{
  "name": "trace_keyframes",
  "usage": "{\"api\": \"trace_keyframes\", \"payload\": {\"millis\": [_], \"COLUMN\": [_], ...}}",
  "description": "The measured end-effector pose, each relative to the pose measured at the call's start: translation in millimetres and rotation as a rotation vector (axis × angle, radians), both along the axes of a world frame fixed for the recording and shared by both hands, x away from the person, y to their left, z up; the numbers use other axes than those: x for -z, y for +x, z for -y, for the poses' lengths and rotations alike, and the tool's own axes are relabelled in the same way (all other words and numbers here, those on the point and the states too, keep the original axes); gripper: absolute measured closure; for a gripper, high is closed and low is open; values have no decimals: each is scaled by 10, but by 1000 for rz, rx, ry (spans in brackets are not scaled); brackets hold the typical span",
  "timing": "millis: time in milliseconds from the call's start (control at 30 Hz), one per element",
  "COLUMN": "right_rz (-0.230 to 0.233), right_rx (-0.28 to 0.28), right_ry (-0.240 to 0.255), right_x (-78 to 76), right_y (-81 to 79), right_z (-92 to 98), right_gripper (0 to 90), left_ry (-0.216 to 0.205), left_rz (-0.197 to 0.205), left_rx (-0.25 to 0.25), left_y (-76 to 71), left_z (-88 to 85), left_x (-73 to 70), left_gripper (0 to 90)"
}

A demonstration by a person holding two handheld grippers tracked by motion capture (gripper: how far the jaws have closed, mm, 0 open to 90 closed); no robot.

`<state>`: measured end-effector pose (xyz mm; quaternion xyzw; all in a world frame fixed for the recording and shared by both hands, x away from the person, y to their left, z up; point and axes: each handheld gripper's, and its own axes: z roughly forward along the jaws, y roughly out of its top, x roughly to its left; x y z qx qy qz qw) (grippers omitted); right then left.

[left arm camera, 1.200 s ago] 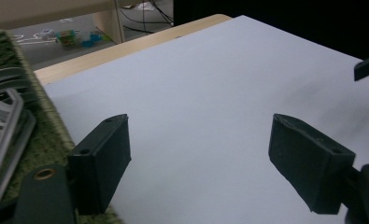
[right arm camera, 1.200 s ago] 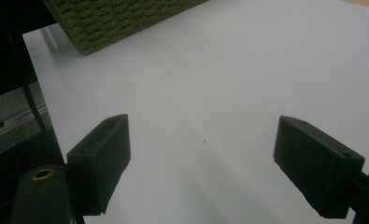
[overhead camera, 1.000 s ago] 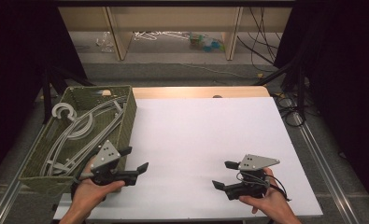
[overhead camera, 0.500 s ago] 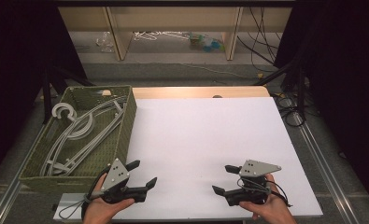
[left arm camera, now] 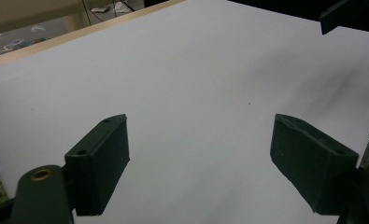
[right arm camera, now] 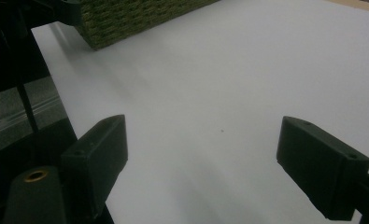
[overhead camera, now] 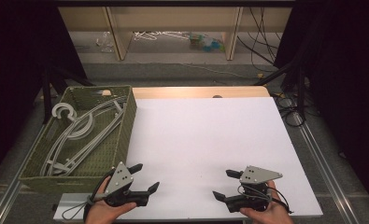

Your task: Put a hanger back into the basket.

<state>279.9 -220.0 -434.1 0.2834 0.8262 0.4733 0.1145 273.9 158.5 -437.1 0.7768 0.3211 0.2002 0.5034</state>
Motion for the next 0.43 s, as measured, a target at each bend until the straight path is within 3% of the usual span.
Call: {"api": "trace_keyframes", "payload": {"millis": [233,267,433], "right_rz": [-7,4,2], "right_rx": [0,0,-2], "right_ry": [-2,-2,-3], "right_x": [0,0,-1], "right_y": [-2,1,0], "right_z": [0,2,0], "right_gripper": [175,174,174], "left_ry": [6,17,6], "left_rz": [-14,-2,-14], "left_rx": [4,14,6], "left_y": [2,12,6], "left_z": [3,-6,0], "left_x": [8,5,12], "left_gripper": [189,189,188]}}
